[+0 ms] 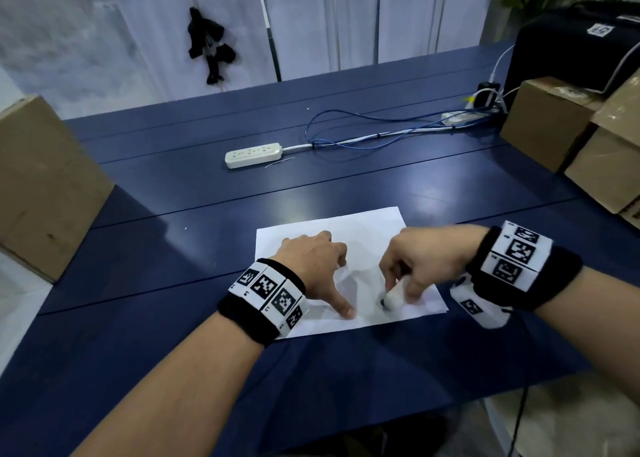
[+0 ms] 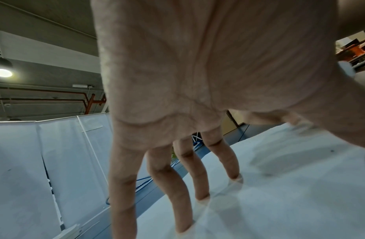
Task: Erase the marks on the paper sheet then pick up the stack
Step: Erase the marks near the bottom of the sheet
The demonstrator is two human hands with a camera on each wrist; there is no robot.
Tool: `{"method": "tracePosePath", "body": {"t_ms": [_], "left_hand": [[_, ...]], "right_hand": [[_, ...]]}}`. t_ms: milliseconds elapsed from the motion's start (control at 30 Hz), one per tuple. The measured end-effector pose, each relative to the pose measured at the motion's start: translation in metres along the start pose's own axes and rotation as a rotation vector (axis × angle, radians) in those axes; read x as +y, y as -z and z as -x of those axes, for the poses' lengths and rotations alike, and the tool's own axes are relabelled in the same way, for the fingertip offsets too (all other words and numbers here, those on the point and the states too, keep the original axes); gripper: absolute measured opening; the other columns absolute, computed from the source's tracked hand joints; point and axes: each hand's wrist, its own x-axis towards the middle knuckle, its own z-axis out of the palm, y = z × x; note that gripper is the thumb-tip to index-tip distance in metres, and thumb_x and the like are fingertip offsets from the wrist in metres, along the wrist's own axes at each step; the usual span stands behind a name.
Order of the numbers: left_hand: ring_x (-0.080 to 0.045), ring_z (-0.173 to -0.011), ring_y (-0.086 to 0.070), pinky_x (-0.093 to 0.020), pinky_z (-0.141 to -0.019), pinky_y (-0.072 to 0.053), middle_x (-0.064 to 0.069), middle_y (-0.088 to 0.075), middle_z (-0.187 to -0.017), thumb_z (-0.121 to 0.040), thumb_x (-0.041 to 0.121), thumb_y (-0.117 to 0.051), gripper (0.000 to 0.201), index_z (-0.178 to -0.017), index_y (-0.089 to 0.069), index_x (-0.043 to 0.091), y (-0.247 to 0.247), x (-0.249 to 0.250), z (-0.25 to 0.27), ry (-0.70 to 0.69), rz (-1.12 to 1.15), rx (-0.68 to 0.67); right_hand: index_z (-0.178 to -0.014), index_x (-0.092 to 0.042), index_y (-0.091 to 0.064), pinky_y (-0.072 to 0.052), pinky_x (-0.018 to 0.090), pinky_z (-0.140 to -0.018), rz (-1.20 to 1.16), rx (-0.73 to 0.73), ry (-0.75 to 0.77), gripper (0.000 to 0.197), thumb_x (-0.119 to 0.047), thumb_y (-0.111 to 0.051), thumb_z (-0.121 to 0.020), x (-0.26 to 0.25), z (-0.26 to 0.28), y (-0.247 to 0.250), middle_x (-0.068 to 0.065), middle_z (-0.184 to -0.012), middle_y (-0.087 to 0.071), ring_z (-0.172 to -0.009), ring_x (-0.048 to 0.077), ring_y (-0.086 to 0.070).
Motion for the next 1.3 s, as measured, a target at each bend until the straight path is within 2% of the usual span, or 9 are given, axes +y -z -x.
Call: {"method": "tracePosePath", "body": {"t_ms": [167, 367, 533, 600, 667, 767, 1000, 1167, 1300], "left_hand": [[-0.022, -0.101, -0.056, -0.037, -0.083, -0.042, 0.006, -0.048, -0.113, -0.051, 0.079, -0.079, 0.089, -0.123, -0.055, 0.032, 0.001, 0.000, 0.002, 0.001, -0.008, 0.002], [-0.023, -0.101, -0.057, -0.037, -0.083, -0.042, 0.006, -0.049, -0.115, -0.051, 0.078, -0.080, 0.090, -0.124, -0.055, 0.031, 0.000, 0.000, 0.001, 0.001, 0.002, 0.001], [-0.022, -0.101, -0.057, -0.038, -0.085, -0.045, 0.007, -0.048, -0.115, -0.051, 0.078, -0.080, 0.089, -0.123, -0.055, 0.032, 0.001, 0.001, 0.001, 0.003, -0.004, -0.002], [-0.022, -0.101, -0.057, -0.038, -0.085, -0.045, 0.007, -0.048, -0.115, -0.051, 0.078, -0.079, 0.090, -0.124, -0.055, 0.032, 0.001, 0.001, 0.002, 0.005, -0.010, 0.002], [-0.022, -0.101, -0.057, -0.038, -0.085, -0.046, 0.006, -0.049, -0.116, -0.051, 0.079, -0.079, 0.091, -0.124, -0.055, 0.032, 0.001, 0.000, 0.002, 0.009, -0.008, 0.002], [-0.022, -0.101, -0.057, -0.037, -0.082, -0.044, 0.006, -0.048, -0.116, -0.050, 0.079, -0.080, 0.091, -0.124, -0.055, 0.032, 0.001, 0.000, 0.000, 0.006, -0.007, -0.004], [-0.022, -0.103, -0.057, -0.038, -0.084, -0.045, 0.006, -0.048, -0.115, -0.050, 0.078, -0.080, 0.089, -0.124, -0.056, 0.033, 0.000, 0.000, 0.001, 0.008, -0.004, -0.002], [-0.022, -0.101, -0.056, -0.036, -0.080, -0.040, 0.006, -0.048, -0.116, -0.051, 0.077, -0.080, 0.090, -0.125, -0.055, 0.032, 0.000, -0.001, 0.000, 0.004, 0.010, -0.003], [-0.022, -0.102, -0.057, -0.036, -0.080, -0.040, 0.006, -0.048, -0.116, -0.052, 0.077, -0.080, 0.088, -0.123, -0.055, 0.033, 0.000, 0.000, 0.001, 0.004, 0.011, -0.003]], "right_hand": [[-0.094, -0.026, -0.068, -0.041, 0.026, -0.061, 0.028, 0.333, -0.132, 0.015, -0.034, -0.070, -0.081, 0.018, -0.015, 0.009, -0.012, -0.069, -0.057, -0.076, 0.016, -0.058], [-0.101, -0.029, -0.073, -0.052, 0.027, -0.072, 0.046, -0.016, 0.019, 0.030, -0.027, -0.079, -0.072, 0.004, 0.009, -0.006, -0.009, -0.083, -0.065, -0.080, 0.010, -0.060], [-0.090, -0.025, -0.068, -0.050, 0.028, -0.064, 0.065, 0.327, -0.134, 0.020, -0.043, -0.067, -0.082, 0.019, -0.005, 0.006, -0.009, -0.069, -0.060, -0.074, 0.018, -0.058], [-0.086, -0.023, -0.066, -0.050, 0.028, -0.062, 0.043, 0.334, -0.127, 0.022, -0.045, -0.067, -0.082, 0.024, -0.004, 0.006, -0.008, -0.068, -0.062, -0.072, 0.018, -0.058], [-0.090, -0.025, -0.067, -0.047, 0.026, -0.061, 0.060, 0.188, -0.059, 0.014, -0.033, -0.072, -0.079, 0.017, 0.004, 0.002, -0.010, -0.073, -0.062, -0.073, 0.015, -0.058], [-0.099, -0.029, -0.073, -0.051, 0.028, -0.070, 0.045, -0.060, 0.004, 0.028, -0.024, -0.079, -0.072, 0.004, 0.011, -0.005, -0.013, -0.076, -0.060, -0.075, 0.010, -0.059], [-0.086, -0.020, -0.069, -0.035, 0.024, -0.053, 0.056, 0.272, -0.108, 0.020, -0.038, -0.069, -0.078, 0.009, -0.003, 0.008, -0.006, -0.066, -0.062, -0.071, 0.015, -0.056], [-0.098, -0.026, -0.071, -0.048, 0.029, -0.064, 0.076, 0.054, -0.072, 0.025, -0.025, -0.076, -0.073, 0.002, 0.009, -0.003, -0.010, -0.071, -0.057, -0.072, 0.010, -0.056], [-0.084, -0.027, -0.064, -0.054, 0.033, -0.070, 0.086, 0.328, -0.154, 0.018, -0.044, -0.067, -0.080, 0.017, -0.007, 0.008, -0.009, -0.067, -0.057, -0.076, 0.022, -0.060]]}}
